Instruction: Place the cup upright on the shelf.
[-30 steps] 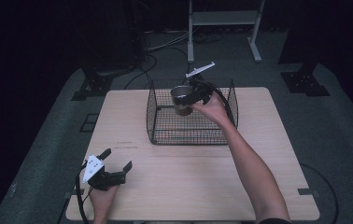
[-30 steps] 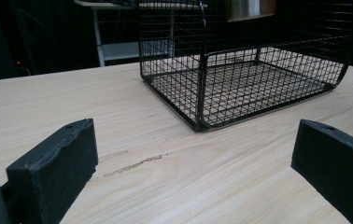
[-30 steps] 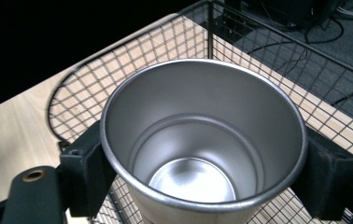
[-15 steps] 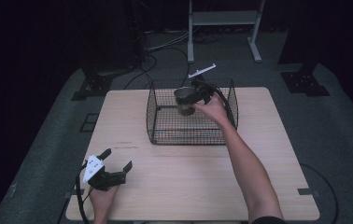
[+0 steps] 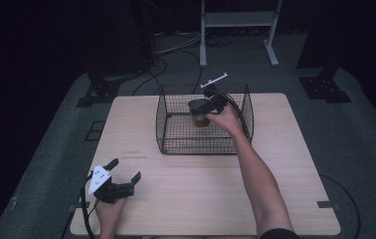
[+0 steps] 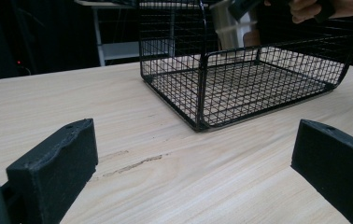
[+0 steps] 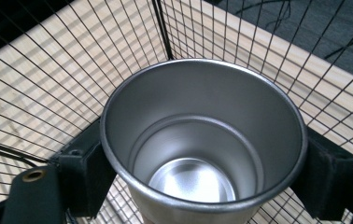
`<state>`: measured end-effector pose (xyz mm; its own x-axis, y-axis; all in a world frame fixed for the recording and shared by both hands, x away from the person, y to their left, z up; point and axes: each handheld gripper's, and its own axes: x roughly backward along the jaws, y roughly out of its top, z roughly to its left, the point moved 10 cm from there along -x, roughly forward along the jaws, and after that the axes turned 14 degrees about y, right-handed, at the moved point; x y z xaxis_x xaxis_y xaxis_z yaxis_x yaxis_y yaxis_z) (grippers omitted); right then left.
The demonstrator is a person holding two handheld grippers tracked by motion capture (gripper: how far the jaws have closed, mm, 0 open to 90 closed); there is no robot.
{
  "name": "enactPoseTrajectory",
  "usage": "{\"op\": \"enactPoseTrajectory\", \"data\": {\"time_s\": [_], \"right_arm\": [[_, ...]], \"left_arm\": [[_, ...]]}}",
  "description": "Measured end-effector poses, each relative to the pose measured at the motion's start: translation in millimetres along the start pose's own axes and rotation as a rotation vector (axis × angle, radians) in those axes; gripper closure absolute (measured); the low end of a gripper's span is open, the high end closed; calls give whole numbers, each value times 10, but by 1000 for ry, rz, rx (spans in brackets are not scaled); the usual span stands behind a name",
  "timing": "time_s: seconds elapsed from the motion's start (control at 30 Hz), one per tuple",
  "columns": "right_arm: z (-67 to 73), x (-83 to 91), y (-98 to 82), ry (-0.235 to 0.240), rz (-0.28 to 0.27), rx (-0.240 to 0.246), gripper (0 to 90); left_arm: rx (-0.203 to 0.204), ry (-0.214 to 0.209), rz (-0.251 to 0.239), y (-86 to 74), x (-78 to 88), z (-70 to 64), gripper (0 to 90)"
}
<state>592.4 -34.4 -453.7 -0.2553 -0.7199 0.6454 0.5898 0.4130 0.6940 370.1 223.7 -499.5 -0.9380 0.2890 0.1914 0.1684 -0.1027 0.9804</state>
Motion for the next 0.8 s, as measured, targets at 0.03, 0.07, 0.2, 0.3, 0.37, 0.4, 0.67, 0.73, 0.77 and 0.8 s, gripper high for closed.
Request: {"op": "enactPoseTrajectory", "data": {"time_s": [0.03,0.07,0.2,0.3,0.37,0.4,0.67,0.73,0.77,0.8], "right_arm": [[-12,-13,-12,-4,6,0,178],[-25,-26,-21,-4,10,-3,178],[-89,-76,-68,-35,27,-11,177],[-134,-119,-138,-47,58,-15,176],[-130,-135,-146,-37,59,-18,176],[-130,-135,-146,-37,59,-18,176],[-202,-207,-225,-61,107,-28,171],[-214,-215,-235,-65,110,-33,171],[-218,-217,-242,-66,111,-41,171],[-221,-218,-247,-67,114,-39,170]], "left_arm": [[1,-1,1,-2,1,-1,0],[4,-1,3,-3,4,-4,0],[2,1,1,-2,-1,-7,0],[-4,2,0,0,-2,-10,0],[-3,1,2,-2,-2,-8,0],[-3,1,2,-2,-2,-8,0],[15,5,-8,11,-1,17,0],[16,6,-7,10,-4,15,0],[11,8,-5,7,-4,16,0],[11,9,-5,7,-3,18,0]]}}
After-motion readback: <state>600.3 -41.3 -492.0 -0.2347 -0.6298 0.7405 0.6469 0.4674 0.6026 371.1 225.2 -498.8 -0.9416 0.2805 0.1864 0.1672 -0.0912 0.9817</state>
